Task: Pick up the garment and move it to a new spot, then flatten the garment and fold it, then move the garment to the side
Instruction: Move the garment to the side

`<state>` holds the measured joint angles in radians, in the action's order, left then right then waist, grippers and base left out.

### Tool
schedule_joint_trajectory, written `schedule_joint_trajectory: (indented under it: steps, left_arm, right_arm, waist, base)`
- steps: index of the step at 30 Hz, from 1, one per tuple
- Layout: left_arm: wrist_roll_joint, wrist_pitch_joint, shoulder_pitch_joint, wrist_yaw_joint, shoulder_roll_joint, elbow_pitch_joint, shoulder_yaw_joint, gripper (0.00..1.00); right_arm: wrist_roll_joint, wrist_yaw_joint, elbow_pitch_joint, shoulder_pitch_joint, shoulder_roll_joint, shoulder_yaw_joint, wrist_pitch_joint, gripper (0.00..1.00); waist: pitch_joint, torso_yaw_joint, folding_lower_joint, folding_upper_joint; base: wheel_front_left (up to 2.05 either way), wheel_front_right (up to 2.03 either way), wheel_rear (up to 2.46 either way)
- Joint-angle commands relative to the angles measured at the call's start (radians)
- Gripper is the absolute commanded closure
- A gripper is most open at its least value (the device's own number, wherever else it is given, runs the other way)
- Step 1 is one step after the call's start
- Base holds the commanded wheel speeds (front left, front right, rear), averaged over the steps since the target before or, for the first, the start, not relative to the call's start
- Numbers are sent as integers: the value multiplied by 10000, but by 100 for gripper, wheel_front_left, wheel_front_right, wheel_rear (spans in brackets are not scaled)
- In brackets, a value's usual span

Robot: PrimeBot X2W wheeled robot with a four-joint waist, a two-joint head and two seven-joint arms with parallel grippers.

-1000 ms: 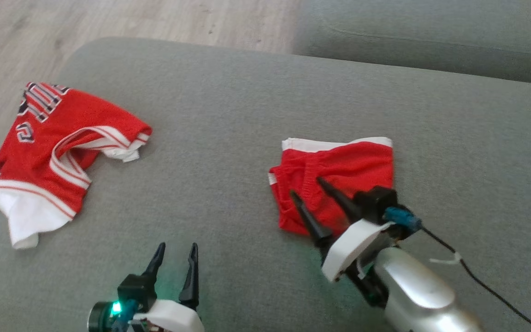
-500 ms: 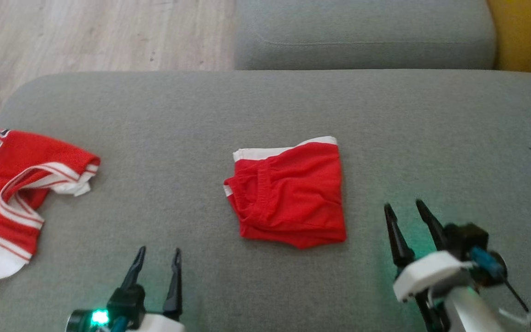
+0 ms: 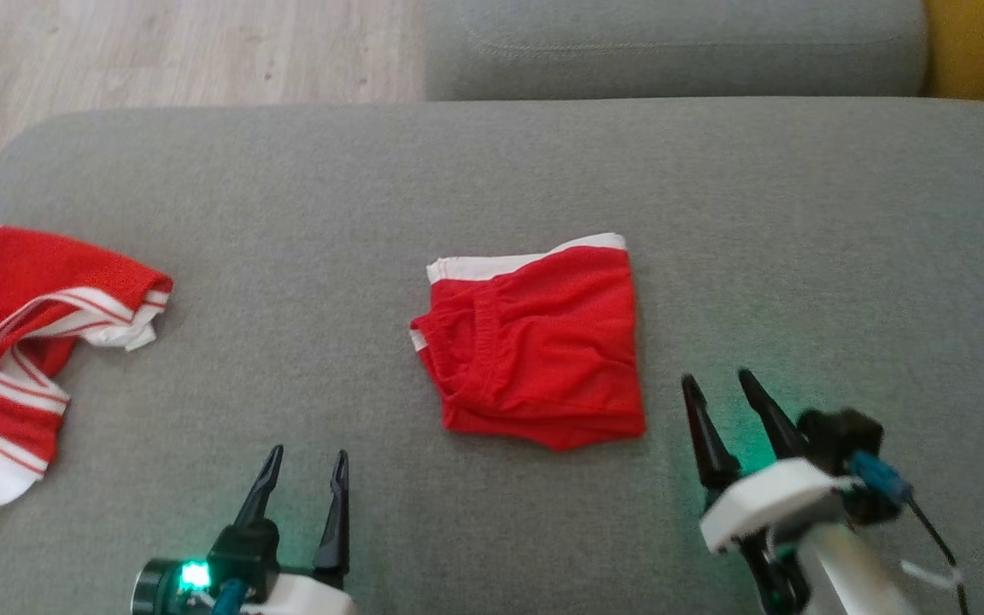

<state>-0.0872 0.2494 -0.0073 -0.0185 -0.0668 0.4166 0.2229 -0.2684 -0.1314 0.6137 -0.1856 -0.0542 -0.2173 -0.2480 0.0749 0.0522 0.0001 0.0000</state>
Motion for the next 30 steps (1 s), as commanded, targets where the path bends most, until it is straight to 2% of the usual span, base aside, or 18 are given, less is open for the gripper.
schedule_joint_trajectory:
  steps: [1, 6, 11, 12, 13, 14, 17, 21, 30]
  left_arm:
    - [10, 124, -426, 20, 36, -235, -332, 0]
    - [-48, 124, -670, 161, 109, -96, -137, 0]
    - [20, 124, -936, 267, 137, -27, 74, 0]
    - [25, 124, -975, 274, 140, -13, 93, 0]
    - [23, 124, -1003, 273, 143, 2, 99, 0]
    - [-4, 124, -1013, 261, 146, 29, 78, 0]
    - [-88, 124, -999, 223, 151, 45, -50, 0]
    - [-27, 124, -946, 288, 154, -27, -178, 0]
    - [-182, 124, -1236, 409, 162, -90, -102, 0]
  right_arm:
    - [-176, 7, -214, -669, 39, -334, -135, 0]
    - [-949, 7, 509, -1837, 39, -1109, -69, 0]
    - [-961, 7, 1800, -2707, 39, -1336, 111, 0]
    - [-1029, 7, 2055, -2791, 39, -1351, 150, 25]
    - [-1048, 7, 2300, -2867, 39, -1337, 140, 70]
    - [-996, 7, 2522, -2934, 39, -1382, 125, 100]
    - [-1103, 7, 3015, -3024, 39, -1458, 60, 100]
    - [-1293, 7, 3215, -3119, 39, -1381, -102, 100]
    - [-973, 7, 2640, -2762, 39, -1224, -134, 100]
  waist:
    - [149, 155, -1, 0]
    - [595, 636, -1, 0]
    - [965, 1066, -1, 0]
    - [1009, 1116, -1, 0]
    - [1030, 1135, -1, 0]
    - [1050, 1132, -1, 0]
    - [1071, 912, -1, 0]
    - [854, -56, -1, 0]
    - [562, -3308, -1, 0]
  base:
    - [0, 0, 0]
    - [0, 0, 0]
    - [0, 0, 0]
    - [0, 0, 0]
    - [0, 0, 0]
    - [0, 0, 0]
    - [0, 0, 0]
    - [0, 0, 0]
    - [0, 0, 0]
